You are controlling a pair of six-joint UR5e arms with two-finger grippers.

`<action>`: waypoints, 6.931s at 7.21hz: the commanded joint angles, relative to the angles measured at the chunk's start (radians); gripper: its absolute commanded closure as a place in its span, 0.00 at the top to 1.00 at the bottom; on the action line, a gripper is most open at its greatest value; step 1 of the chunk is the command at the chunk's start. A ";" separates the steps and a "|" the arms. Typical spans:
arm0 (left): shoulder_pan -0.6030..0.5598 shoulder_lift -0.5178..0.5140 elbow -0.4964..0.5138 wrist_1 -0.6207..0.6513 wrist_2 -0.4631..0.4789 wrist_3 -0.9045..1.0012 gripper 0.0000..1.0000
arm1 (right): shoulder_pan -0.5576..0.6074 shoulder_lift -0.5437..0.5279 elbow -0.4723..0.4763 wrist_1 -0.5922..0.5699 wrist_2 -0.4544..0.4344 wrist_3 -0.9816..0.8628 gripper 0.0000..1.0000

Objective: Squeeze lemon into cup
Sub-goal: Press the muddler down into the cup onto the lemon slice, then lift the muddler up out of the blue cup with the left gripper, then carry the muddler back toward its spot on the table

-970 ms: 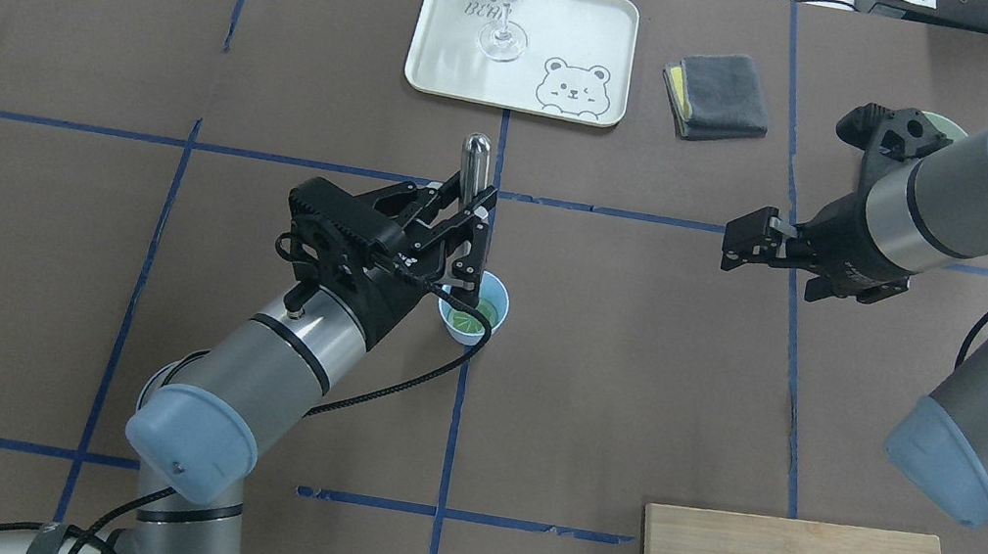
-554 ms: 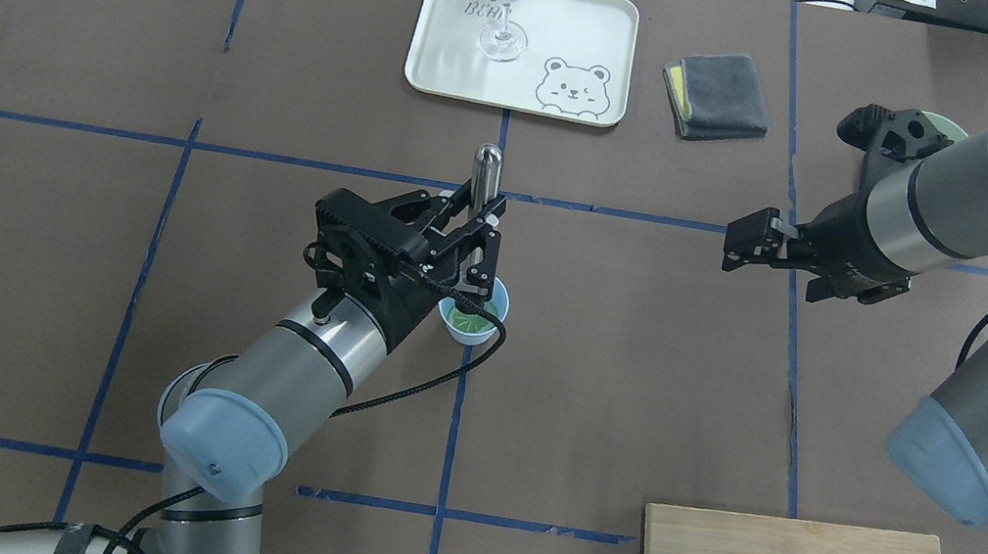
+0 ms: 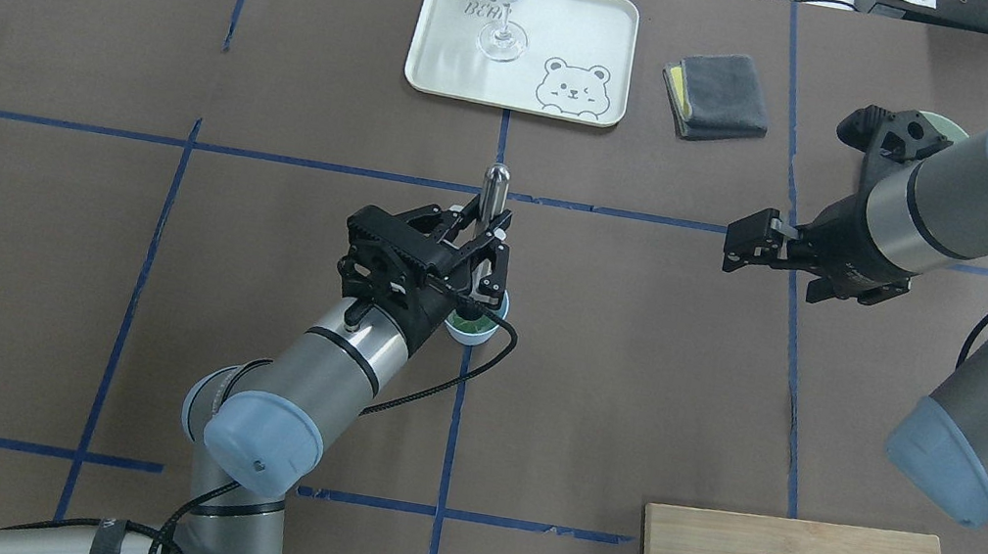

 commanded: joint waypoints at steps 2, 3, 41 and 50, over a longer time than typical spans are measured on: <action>0.007 -0.003 0.031 -0.004 0.000 0.000 0.00 | -0.002 0.000 -0.001 0.000 0.000 0.002 1.00; 0.010 -0.003 0.031 -0.005 0.000 0.000 0.00 | -0.002 0.000 -0.001 0.000 0.000 0.002 1.00; -0.759 0.495 -0.054 0.786 -1.365 -0.048 0.00 | 0.003 -0.031 0.058 -0.006 -0.006 0.018 1.00; -0.723 0.483 -0.026 0.785 -1.362 -0.036 0.00 | 0.001 -0.029 0.049 -0.006 -0.005 0.017 1.00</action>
